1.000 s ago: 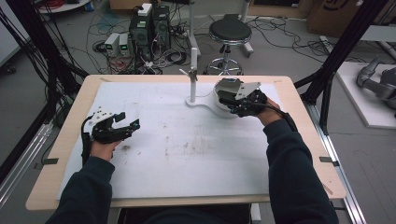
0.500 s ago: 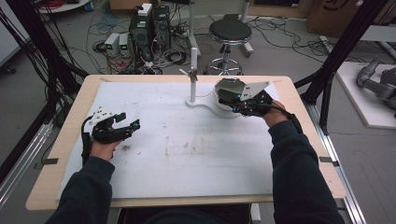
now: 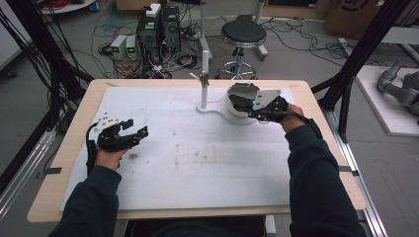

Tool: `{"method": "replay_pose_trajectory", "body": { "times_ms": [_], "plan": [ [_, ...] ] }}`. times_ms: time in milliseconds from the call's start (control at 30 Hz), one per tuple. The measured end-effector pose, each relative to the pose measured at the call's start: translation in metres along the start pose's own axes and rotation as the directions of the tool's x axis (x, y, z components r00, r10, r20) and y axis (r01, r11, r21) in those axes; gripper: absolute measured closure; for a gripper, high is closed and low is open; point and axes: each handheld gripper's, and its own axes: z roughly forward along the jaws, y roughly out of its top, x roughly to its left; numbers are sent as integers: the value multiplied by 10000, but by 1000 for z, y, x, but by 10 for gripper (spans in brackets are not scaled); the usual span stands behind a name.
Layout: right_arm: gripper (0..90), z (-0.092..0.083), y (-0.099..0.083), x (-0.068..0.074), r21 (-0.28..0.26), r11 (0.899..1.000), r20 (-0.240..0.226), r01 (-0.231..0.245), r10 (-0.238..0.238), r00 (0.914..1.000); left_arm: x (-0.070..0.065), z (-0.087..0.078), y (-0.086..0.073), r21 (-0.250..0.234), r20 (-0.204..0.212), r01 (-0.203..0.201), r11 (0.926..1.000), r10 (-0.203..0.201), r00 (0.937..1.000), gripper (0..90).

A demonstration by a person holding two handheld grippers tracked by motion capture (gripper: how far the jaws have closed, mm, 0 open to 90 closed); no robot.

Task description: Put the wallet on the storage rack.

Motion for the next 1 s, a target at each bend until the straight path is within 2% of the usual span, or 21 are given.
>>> {"method": "replay_pose_trajectory", "body": {
  "times_ms": [100, 167, 233, 300, 400, 500, 567, 667, 700, 733, 767, 800, 833, 933, 1000],
  "plan": [
    [778, 1, -3, -1, -217, 9990, -83, -386, 385, 9992, 0, 0, 0, 1, 16, 8, 10000, -8, 10000, 290],
    [720, 1, -5, -1, -288, 9957, -198, -880, 874, 9960, 0, 0, 0, -5, -14, -28, 10000, 28, 10000, 289],
    [598, 2, -6, -1, -315, 9873, -305, -1556, 1547, 9875, 1, 0, 0, -6, -13, -14, 10000, 14, 10000, 289],
    [527, 0, -8, -3, -527, 9770, -311, -2067, 2053, 9782, 1, 0, 0, -5, -18, -19, 10000, 19, 10000, 289],
    [477, -10, -16, -4, -1333, 9545, -87, -2668, 2681, 9634, 1, 0, 0, -27, -21, 17, 10000, -17, 10000, 289],
    [422, -21, -26, -4, -1458, 9337, -108, -3271, 3291, 9442, 1, 0, 0, -18, -4, 15, 10000, -15, 10000, 289],
    [405, -31, -35, -4, -1894, 9085, -5, -3725, 3793, 9253, 1, 0, 0, -55, -17, -12, 10000, 11, 10000, 290],
    [334, -44, -50, 0, -2184, 8564, 175, -4679, 4828, 8756, 2, -1, 1, -115, 0, -44, 9999, 44, 10000, 289],
    [308, -48, -56, 2, -2298, 8349, 227, -5002, 5184, 8549, 2, -1, 1, -144, 0, -64, 9999, 64, 10000, 289],
    [291, -51, -62, 6, -2358, 8110, 277, -5354, 5564, 8305, 2, -1, 2, -152, -2, -86, 9998, 86, 10000, 286],
    [265, -54, -67, 9, -2240, 7920, 339, -5679, 5887, 8076, 3, -1, 3, -186, -17, -76, 9998, 76, 10000, 275],
    [225, -56, -73, 14, -2221, 7663, 501, -6029, 6265, 7778, 3, -1, 4, -215, -53, -85, 9997, 84, 10000, 261],
    [208, -59, -80, 22, -2271, 7313, 624, -6431, 6699, 7398, 3, -1, 5, -249, -56, -55, 9997, 53, 10000, 233],
    [208, -61, -94, 40, -2293, 6834, 771, -6931, 7226, 6869, 4, -2, 8, -439, -36, -56, 9990, 55, 10000, 189],
    [208, -60, -102, 51, -2225, 6712, 1043, -7071, 7375, 6673, 5, -2, 9, -583, -57, -62, 9983, 59, 10000, 189]
  ]
}}
